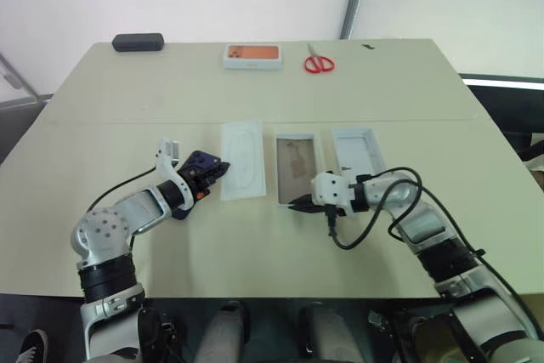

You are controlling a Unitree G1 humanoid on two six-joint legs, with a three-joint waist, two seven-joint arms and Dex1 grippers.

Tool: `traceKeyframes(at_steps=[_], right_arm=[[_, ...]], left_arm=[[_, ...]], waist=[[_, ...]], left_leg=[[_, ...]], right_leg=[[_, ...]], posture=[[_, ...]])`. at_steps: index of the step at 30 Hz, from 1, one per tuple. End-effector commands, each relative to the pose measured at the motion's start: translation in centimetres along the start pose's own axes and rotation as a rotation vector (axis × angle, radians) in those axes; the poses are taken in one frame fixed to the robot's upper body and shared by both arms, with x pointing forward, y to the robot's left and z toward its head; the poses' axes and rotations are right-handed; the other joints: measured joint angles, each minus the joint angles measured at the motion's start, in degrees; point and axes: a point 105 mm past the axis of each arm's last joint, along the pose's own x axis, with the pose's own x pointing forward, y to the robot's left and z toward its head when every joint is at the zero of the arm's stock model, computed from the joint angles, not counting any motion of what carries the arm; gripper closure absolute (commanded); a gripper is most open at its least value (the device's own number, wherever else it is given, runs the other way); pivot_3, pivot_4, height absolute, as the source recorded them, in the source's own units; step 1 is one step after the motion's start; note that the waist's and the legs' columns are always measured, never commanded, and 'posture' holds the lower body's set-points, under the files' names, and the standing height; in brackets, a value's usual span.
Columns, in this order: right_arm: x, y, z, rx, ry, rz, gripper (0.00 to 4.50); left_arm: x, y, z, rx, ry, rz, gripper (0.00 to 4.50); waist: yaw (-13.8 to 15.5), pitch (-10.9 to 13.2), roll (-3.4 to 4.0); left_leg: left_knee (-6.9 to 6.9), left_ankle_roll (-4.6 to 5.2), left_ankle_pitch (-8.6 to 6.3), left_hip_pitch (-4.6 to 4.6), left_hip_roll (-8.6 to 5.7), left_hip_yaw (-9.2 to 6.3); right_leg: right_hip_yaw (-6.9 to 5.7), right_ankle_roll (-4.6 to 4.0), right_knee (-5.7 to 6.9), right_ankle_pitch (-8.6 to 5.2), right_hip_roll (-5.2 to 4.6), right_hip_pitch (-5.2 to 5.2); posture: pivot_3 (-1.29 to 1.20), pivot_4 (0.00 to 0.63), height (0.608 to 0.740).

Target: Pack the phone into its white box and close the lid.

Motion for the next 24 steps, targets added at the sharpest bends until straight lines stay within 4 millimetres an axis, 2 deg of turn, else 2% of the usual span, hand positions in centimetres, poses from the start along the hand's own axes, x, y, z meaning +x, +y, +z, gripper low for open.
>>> traceKeyframes(at_steps=[1,8,11,15,17,24], right_arm=[[0.4,-0.3,2.6,-0.06,-0.06,-0.024,4.45],[0.7,-0.5,2.3,-0.031,-0.038,-0.065,4.45],[1.0,-0.4,2.6,-0.023,-0.054,-0.058,3.61],[0.6,-0.3,2.4,-0.051,-0.039,-0.069,1.65],[-0.4,-0.9,2.4,-0.055,-0.033,-0.098,0.62],[-6.2,-3.2,1.4,-0.015,0.024,-0.236,0.62]], left_arm=[[0.1,-1.2,1.1,0.018,-0.043,-0.043,4.5],[0.2,-1.4,1.3,0.036,-0.039,-0.042,4.5],[0.3,-1.5,1.3,0.028,-0.043,-0.045,4.5],[0.5,-1.6,1.0,0.03,-0.037,-0.046,4.5],[0.6,-1.6,0.7,0.037,-0.029,-0.045,4.5],[1.9,-2.2,-0.5,0.036,-0.015,-0.055,4.5]], waist=[[0.21,0.0,-0.01],[0.29,0.0,-0.01],[0.09,0.0,-0.01],[0.16,0.0,-0.01],[0.21,0.0,-0.01],[0.42,0.01,-0.03]], left_leg=[[0.0,-0.01,0.01,0.0,-0.01,-0.03],[0.0,-0.01,0.0,-0.02,-0.06,-0.02],[-0.01,-0.01,0.0,-0.02,-0.05,-0.01],[-0.02,-0.01,0.01,-0.02,-0.04,-0.01],[-0.01,-0.01,0.0,-0.02,-0.05,-0.01],[0.0,-0.01,0.0,-0.04,-0.08,-0.01]], right_leg=[[-0.01,0.0,0.0,0.0,0.0,0.01],[-0.02,0.0,-0.01,0.0,-0.05,0.01],[-0.02,0.0,-0.01,0.0,-0.02,0.0],[-0.02,0.0,-0.01,0.0,-0.01,-0.01],[-0.02,0.0,-0.01,0.0,-0.02,0.0],[-0.03,0.0,-0.08,0.0,-0.07,0.03]], posture=[[0.0,0.15,0.74],[0.0,0.15,0.74],[0.0,0.15,0.74],[0.0,0.15,0.74],[0.0,0.15,0.74],[0.0,0.15,0.74]])
